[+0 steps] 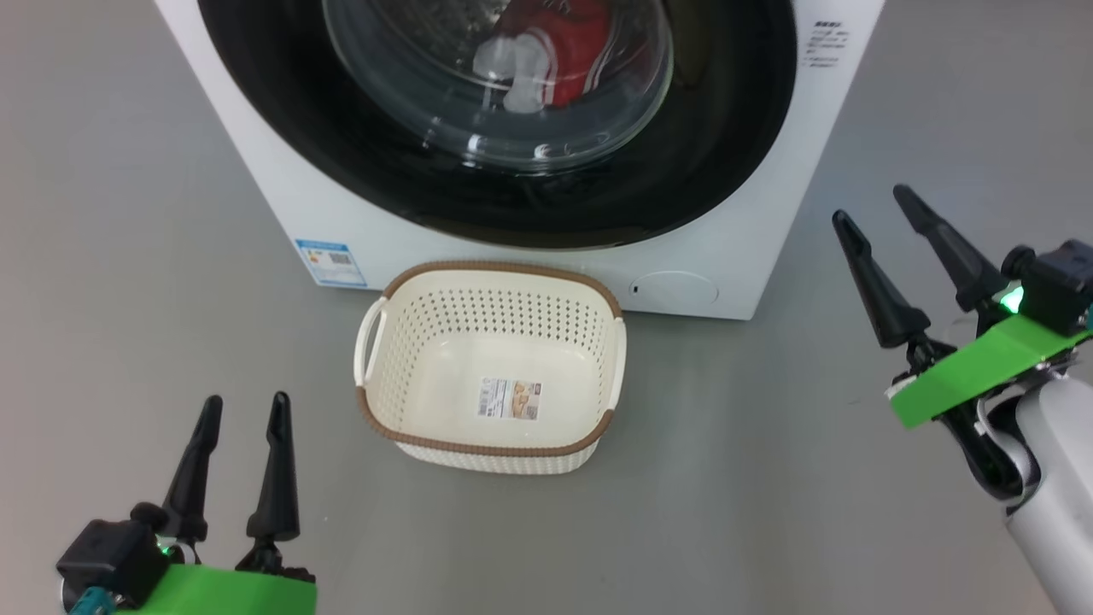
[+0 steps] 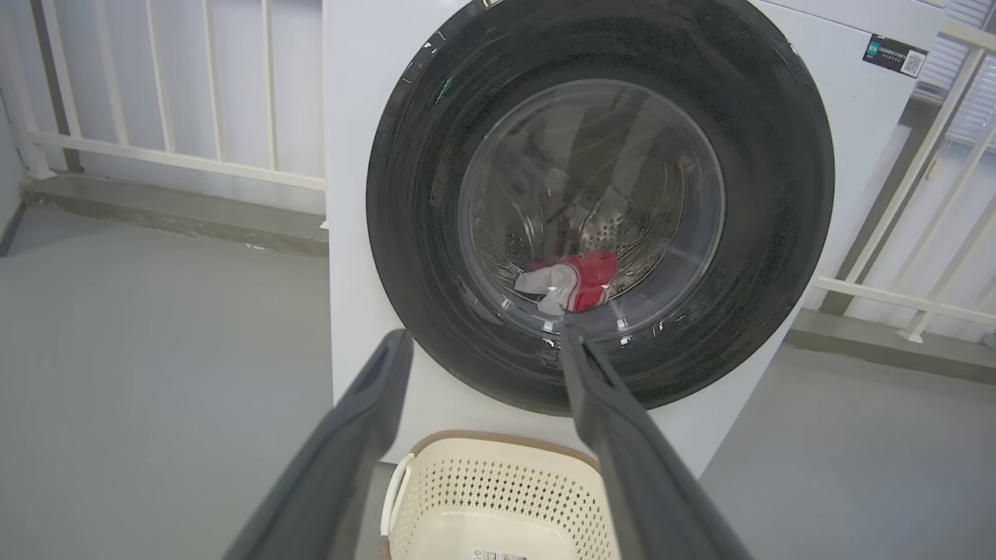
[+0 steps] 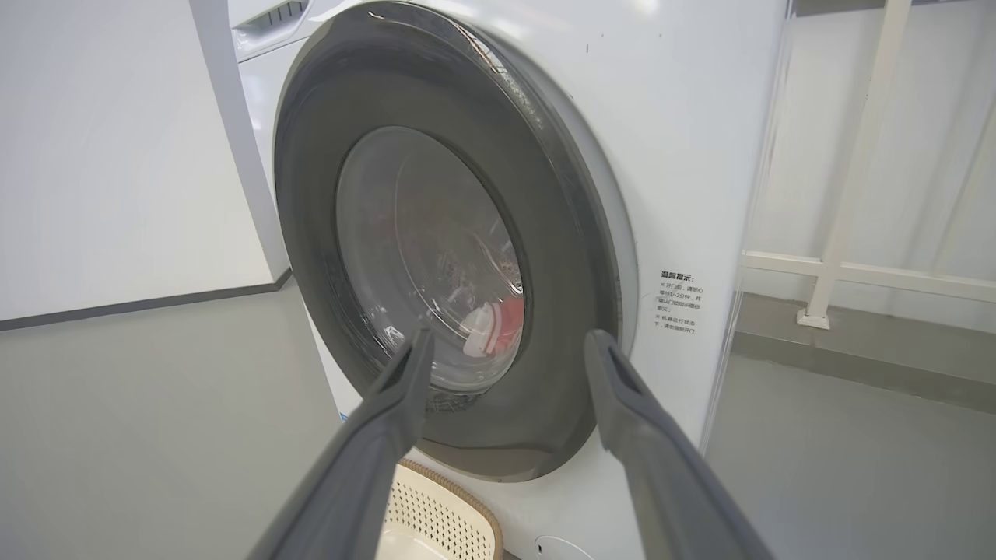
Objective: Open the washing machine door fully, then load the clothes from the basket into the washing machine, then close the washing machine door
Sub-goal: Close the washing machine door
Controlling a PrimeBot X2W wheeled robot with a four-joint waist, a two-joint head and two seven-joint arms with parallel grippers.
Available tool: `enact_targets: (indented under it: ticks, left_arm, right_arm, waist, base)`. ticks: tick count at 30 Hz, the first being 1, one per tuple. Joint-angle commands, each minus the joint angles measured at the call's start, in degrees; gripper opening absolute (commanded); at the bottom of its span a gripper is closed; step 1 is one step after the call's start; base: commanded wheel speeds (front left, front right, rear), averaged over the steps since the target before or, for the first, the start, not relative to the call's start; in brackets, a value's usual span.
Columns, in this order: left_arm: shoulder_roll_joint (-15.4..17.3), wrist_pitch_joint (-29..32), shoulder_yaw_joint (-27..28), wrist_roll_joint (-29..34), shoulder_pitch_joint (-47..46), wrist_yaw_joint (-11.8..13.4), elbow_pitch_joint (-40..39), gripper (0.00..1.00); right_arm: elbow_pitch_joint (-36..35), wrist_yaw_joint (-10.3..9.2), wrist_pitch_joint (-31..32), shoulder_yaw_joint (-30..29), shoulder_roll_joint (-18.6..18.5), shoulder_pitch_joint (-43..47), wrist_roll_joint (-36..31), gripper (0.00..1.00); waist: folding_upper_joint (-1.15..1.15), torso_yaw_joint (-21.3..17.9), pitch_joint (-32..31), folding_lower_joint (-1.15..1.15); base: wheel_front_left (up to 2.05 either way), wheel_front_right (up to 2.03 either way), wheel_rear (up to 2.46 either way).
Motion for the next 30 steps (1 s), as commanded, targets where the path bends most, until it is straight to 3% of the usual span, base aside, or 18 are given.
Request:
enact_targets:
  ticks: [1,30]
  left_arm:
    - [1.6,-0.5,2.1,0.1,-0.3,-0.2,-1.1,1.0]
    - [3.7,-0.5,1.9,-3.1,3.9,-0.2,-0.9,1.0]
  right_arm:
    - [-1.9,-0.15,-0.3,-0.2,0.2,2.3,-0.6,1.0]
    - [-7.6,-0.15,-0.3,-9.6,6.6,21.3,-5.4,1.0]
  waist:
    - [0.0,-2.5,-2.7,0.0]
    - [0.0,-8.7,-8.4,0.0]
  base:
    - [0.0,0.0,0.0]
    - [0.0,0.0,0.0]
